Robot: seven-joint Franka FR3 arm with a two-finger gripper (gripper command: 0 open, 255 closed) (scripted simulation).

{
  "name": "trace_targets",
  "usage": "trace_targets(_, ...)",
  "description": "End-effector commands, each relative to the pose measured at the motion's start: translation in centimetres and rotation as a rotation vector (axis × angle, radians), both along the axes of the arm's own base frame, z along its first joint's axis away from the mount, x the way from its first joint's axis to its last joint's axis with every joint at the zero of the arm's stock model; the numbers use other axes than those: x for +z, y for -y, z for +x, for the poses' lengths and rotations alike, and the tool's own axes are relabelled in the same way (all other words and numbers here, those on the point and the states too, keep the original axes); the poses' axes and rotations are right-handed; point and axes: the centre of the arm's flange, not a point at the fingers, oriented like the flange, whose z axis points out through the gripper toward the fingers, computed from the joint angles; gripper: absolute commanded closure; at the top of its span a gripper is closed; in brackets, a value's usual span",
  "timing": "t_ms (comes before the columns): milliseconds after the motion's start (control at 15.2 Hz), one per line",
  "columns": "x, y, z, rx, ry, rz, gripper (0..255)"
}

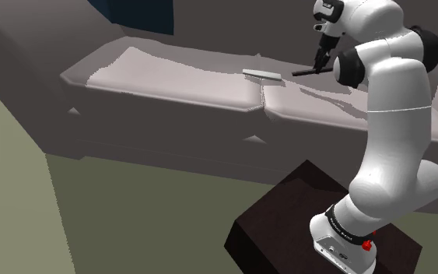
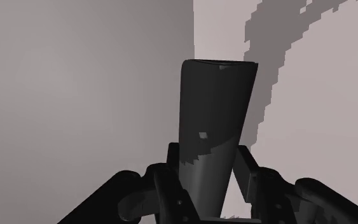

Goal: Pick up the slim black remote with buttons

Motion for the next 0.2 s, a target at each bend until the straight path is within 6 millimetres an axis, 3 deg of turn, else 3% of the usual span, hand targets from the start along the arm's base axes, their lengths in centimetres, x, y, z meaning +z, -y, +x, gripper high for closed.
trace_targets(0, 1.1, 0.03, -0.03, 0.0, 0.0, 0.0, 255)
trace_targets(132, 1.18, 0.03, -0.03, 0.0, 0.0, 0.0, 255)
